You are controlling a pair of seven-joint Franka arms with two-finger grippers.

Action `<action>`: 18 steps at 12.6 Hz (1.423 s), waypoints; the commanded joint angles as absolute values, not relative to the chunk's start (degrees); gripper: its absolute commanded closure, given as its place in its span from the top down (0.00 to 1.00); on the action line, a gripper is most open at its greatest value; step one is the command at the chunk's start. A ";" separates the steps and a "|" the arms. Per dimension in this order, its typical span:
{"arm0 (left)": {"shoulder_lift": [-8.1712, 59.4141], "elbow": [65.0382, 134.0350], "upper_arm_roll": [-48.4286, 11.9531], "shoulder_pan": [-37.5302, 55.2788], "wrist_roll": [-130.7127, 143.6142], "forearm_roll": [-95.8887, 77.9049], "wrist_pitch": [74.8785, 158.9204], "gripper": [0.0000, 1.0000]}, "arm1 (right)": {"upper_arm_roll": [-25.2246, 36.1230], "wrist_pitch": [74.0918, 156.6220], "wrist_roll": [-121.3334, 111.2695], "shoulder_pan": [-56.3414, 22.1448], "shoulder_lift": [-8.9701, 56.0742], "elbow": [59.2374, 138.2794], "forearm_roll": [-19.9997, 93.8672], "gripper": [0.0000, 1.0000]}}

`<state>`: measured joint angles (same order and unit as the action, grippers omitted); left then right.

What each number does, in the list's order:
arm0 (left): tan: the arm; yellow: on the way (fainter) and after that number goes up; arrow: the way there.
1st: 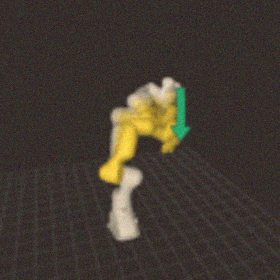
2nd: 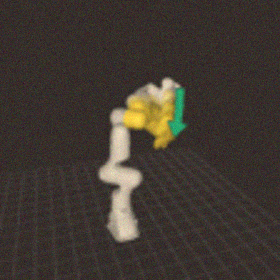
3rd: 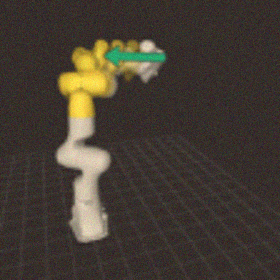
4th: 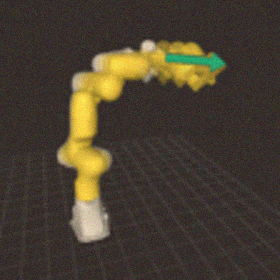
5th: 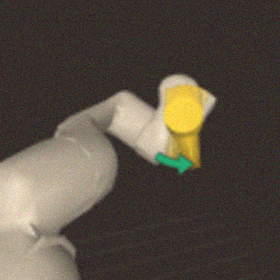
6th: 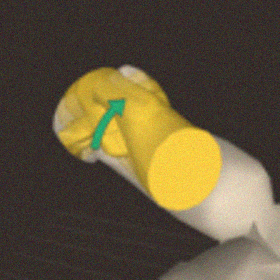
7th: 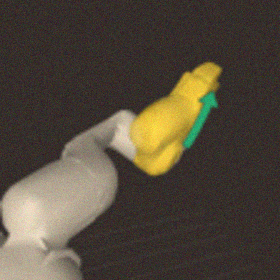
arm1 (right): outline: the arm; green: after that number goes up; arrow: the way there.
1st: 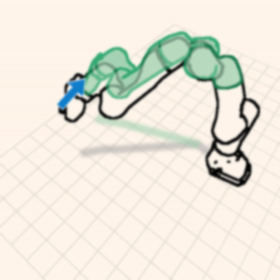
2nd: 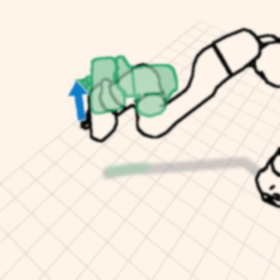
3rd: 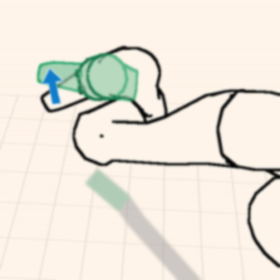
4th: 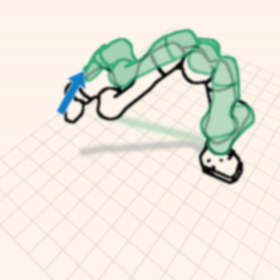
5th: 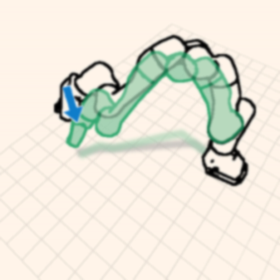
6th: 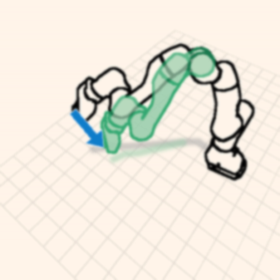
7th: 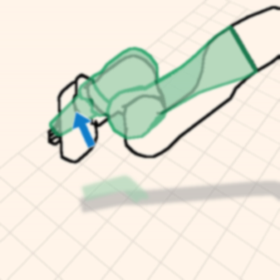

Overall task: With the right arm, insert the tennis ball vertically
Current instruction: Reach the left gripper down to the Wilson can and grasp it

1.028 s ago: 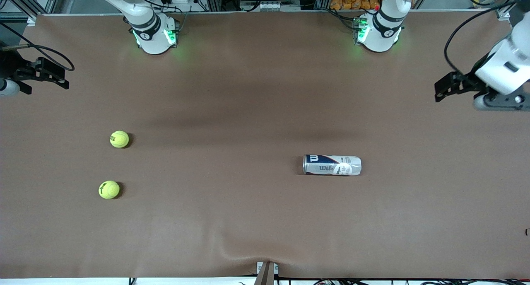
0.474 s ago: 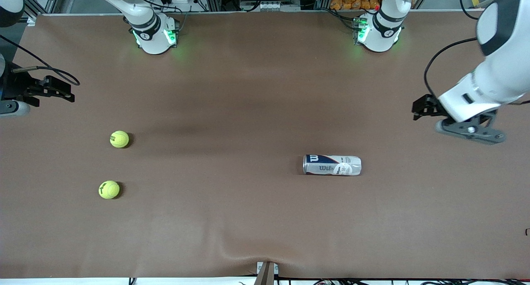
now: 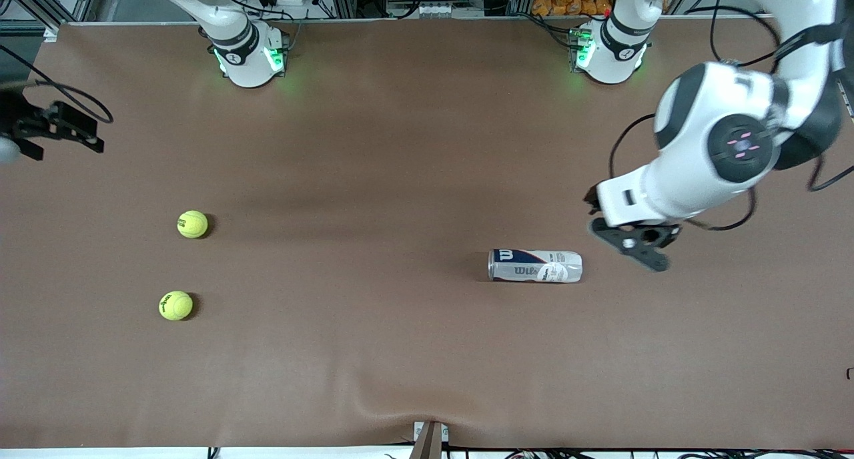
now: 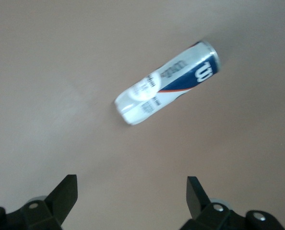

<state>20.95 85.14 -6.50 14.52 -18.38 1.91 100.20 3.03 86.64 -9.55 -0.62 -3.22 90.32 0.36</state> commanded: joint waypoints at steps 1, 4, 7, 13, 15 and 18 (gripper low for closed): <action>25.21 82.97 -6.24 15.56 -28.69 2.11 102.38 1.00 | 2.46 86.83 -9.41 -0.52 -4.40 90.97 -0.26 1.00; 28.73 83.14 -6.42 16.61 -38.20 2.46 105.81 1.00 | 2.46 87.01 -6.07 -0.09 -4.39 91.23 -0.61 1.00; 31.89 83.67 -6.42 16.79 -49.64 2.64 112.66 1.00 | 2.46 85.87 1.65 -0.35 -4.40 91.32 -0.70 1.00; 34.63 90.43 -6.33 19.94 -54.85 5.16 121.55 1.00 | 2.55 87.01 2.99 -0.09 -4.13 91.32 -2.54 1.00; 35.15 90.44 -6.42 20.13 -54.84 7.38 121.64 1.00 | 2.46 86.57 3.08 -0.26 -4.13 91.41 -2.81 1.00; 37.52 90.53 -6.42 20.13 -55.11 9.31 125.06 1.00 | 2.46 87.19 2.99 -0.53 -3.87 91.23 -2.81 1.00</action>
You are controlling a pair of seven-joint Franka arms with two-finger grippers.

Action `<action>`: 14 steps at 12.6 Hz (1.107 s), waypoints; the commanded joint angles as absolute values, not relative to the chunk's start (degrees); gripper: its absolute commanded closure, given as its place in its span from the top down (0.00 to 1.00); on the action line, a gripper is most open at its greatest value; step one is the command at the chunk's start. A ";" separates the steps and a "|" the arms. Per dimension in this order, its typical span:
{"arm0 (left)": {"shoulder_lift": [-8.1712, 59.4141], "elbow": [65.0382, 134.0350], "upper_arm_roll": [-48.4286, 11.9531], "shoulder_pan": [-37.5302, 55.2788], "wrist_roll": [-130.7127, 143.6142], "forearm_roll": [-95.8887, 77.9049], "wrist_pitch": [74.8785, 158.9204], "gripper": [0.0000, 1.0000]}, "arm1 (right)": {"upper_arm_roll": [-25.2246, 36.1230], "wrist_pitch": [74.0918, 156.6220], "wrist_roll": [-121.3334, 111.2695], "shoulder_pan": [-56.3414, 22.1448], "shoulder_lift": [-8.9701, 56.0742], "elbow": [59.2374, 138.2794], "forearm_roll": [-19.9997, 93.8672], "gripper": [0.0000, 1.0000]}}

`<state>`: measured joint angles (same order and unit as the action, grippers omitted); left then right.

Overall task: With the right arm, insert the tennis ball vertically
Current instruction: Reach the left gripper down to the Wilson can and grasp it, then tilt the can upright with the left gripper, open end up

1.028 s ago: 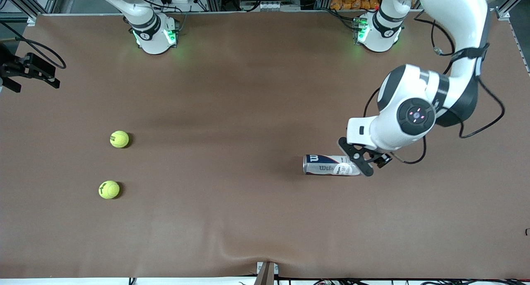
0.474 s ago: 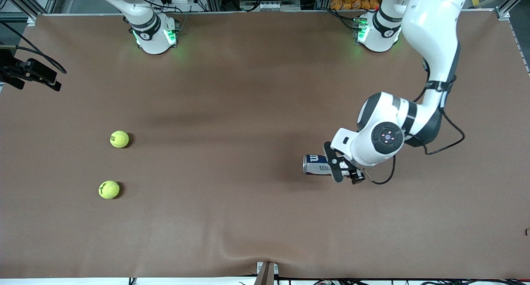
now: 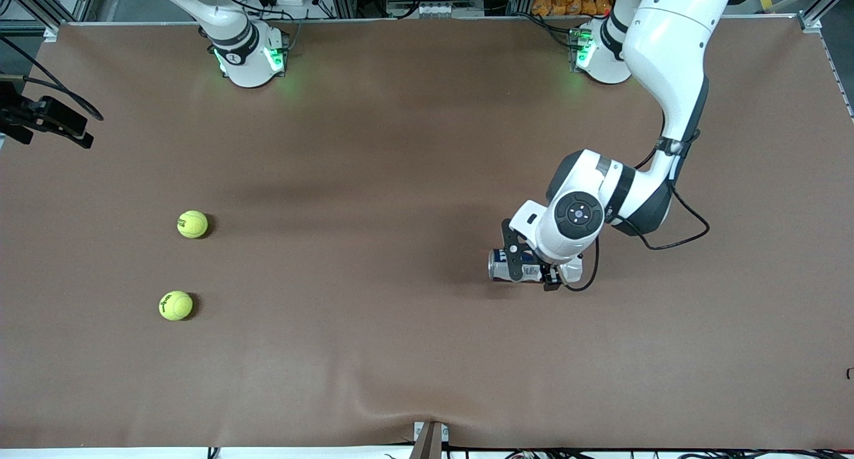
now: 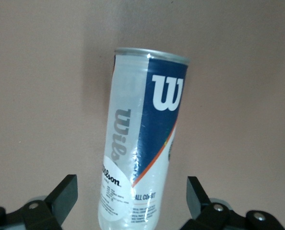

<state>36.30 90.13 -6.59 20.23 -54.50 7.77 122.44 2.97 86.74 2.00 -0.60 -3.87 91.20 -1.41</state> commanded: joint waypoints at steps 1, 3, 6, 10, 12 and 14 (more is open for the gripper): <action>37.88 90.96 -6.42 20.21 -55.11 9.32 125.94 1.00 | 2.46 87.36 2.99 -0.53 -3.87 91.32 -2.81 1.00; 37.97 93.33 -6.42 20.13 -55.11 9.32 129.97 1.00 | 2.55 88.67 2.99 0.00 -3.34 91.49 -2.12 1.00; 38.14 95.53 -6.50 20.04 -54.76 9.14 132.89 1.00 | 2.72 89.83 3.60 0.61 -3.34 91.50 -2.10 1.00; 38.58 95.45 -6.50 20.04 -54.23 8.53 133.85 1.00 | 2.46 89.91 3.96 0.71 -3.08 91.49 -1.76 1.00; 38.58 95.45 -6.59 20.04 -52.75 8.17 134.03 1.00 | 2.46 89.91 3.96 -0.17 -2.90 91.67 -1.76 1.00; 38.50 95.62 -6.68 20.13 -50.55 8.26 134.03 1.00 | 2.46 89.91 3.96 -0.18 -2.99 91.58 -1.76 1.00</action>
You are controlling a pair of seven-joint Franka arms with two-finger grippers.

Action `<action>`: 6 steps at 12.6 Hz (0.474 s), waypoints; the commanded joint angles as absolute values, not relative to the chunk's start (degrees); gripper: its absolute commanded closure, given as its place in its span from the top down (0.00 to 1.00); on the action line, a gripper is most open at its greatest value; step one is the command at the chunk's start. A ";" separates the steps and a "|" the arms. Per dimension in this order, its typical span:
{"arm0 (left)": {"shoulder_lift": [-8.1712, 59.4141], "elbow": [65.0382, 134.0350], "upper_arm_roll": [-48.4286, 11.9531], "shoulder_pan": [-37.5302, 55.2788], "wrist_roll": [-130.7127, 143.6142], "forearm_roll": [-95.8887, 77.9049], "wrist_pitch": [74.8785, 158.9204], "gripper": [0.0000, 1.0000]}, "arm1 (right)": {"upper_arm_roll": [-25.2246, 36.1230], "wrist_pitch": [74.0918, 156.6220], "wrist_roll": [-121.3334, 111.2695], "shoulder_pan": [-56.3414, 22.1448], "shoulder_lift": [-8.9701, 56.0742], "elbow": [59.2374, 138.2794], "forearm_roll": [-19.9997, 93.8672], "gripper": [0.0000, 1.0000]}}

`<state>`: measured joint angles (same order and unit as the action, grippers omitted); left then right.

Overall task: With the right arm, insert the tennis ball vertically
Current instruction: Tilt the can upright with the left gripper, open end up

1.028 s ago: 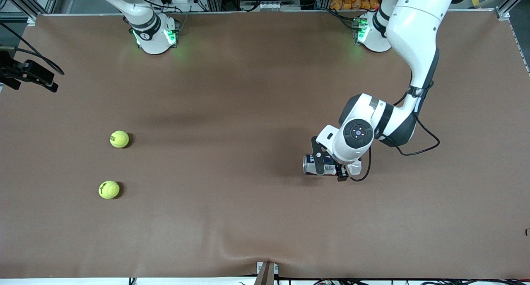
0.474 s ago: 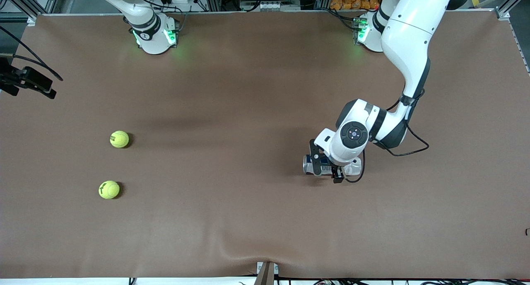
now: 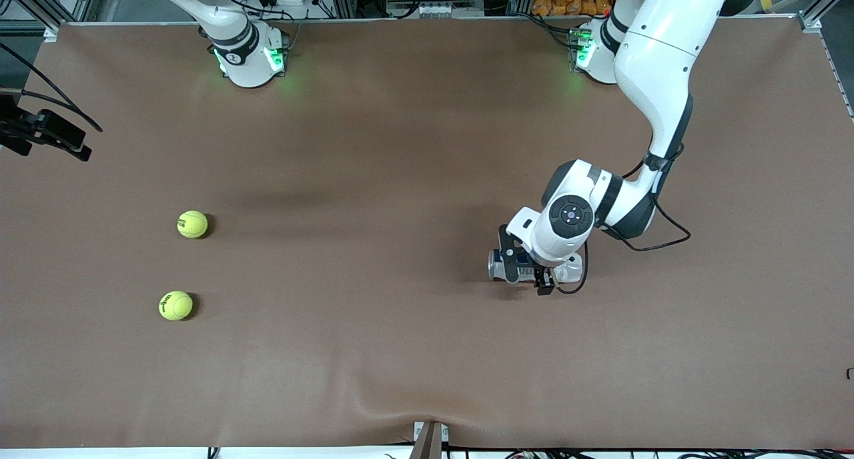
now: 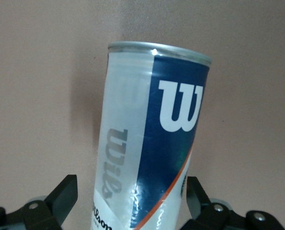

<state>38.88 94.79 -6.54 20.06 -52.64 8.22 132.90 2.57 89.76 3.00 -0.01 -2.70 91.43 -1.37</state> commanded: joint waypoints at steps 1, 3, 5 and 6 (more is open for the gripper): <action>38.50 95.54 -6.68 20.13 -50.45 8.26 133.95 1.00 | 2.46 89.83 3.96 -0.09 -2.99 91.58 -1.76 1.00; 38.50 95.45 -6.59 20.91 -51.15 8.87 133.86 1.00 | 2.46 90.00 3.96 0.00 -2.64 91.67 -1.76 1.00; 38.23 95.19 -6.42 22.32 -51.24 9.23 132.37 1.00 | 2.46 89.91 3.96 -0.09 -2.46 91.67 -1.76 1.00; 38.23 94.84 -6.33 22.50 -51.24 9.49 130.71 1.00 | 2.46 89.91 3.87 -0.17 -2.37 91.67 -1.84 1.00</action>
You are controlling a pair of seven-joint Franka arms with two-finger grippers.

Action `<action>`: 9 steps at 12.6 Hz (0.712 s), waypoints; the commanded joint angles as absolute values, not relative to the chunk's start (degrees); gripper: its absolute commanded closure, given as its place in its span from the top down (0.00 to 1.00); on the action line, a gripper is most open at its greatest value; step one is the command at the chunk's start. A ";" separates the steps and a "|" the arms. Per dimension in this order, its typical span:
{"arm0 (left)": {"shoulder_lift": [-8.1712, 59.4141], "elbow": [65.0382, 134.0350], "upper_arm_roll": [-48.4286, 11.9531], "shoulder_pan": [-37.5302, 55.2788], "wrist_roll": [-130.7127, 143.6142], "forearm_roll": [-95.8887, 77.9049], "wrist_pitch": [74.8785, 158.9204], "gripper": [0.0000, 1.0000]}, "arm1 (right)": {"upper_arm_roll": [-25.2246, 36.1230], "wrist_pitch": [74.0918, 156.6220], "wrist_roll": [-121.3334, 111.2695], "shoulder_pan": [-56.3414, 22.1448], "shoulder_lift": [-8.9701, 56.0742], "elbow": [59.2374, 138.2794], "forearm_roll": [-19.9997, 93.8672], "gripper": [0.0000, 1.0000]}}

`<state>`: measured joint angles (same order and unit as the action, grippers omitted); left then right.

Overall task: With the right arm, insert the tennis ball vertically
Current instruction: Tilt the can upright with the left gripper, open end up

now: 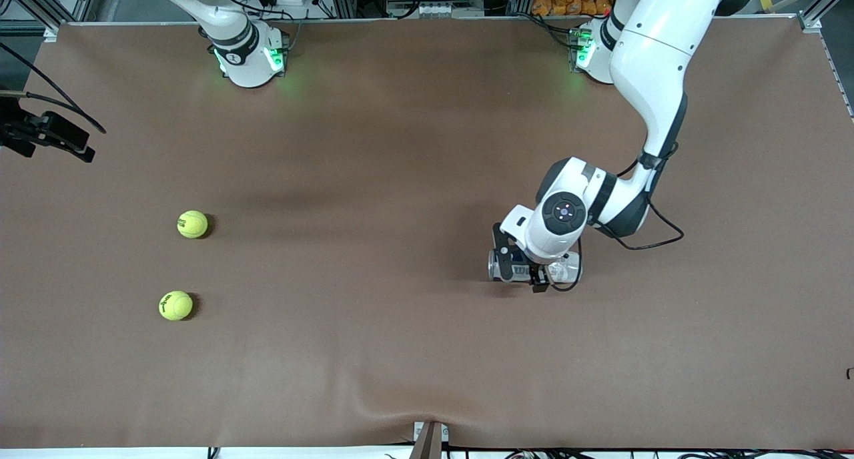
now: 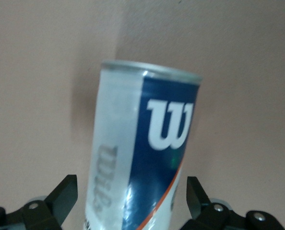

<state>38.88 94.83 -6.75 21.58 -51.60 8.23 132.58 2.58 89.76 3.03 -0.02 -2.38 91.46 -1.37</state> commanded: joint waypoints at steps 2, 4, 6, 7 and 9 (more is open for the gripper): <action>38.32 93.44 -6.15 22.94 -50.98 10.89 127.99 1.00 | 2.46 89.74 3.95 0.17 -2.37 91.67 -1.85 1.00; 38.67 90.37 -5.89 23.55 -50.98 14.57 123.33 1.00 | 2.46 89.65 3.87 0.00 -2.37 91.67 -1.93 1.00; 38.67 89.04 -5.89 23.64 -51.06 16.95 121.03 1.00 | 2.46 89.56 3.87 0.17 -2.37 91.58 -2.02 1.00; 38.67 89.03 -5.89 24.16 -50.98 18.01 120.76 1.00 | 2.46 89.47 3.87 0.09 -2.37 91.58 -2.02 1.00; 39.11 88.86 -5.71 26.09 -49.76 21.69 118.58 1.00 | 2.46 89.39 3.87 0.09 -2.37 91.58 -2.11 1.00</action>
<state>38.85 89.67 -6.56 23.55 -51.53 18.31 121.40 2.63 89.68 3.04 0.00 -2.22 91.48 -1.37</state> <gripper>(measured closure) 0.000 0.000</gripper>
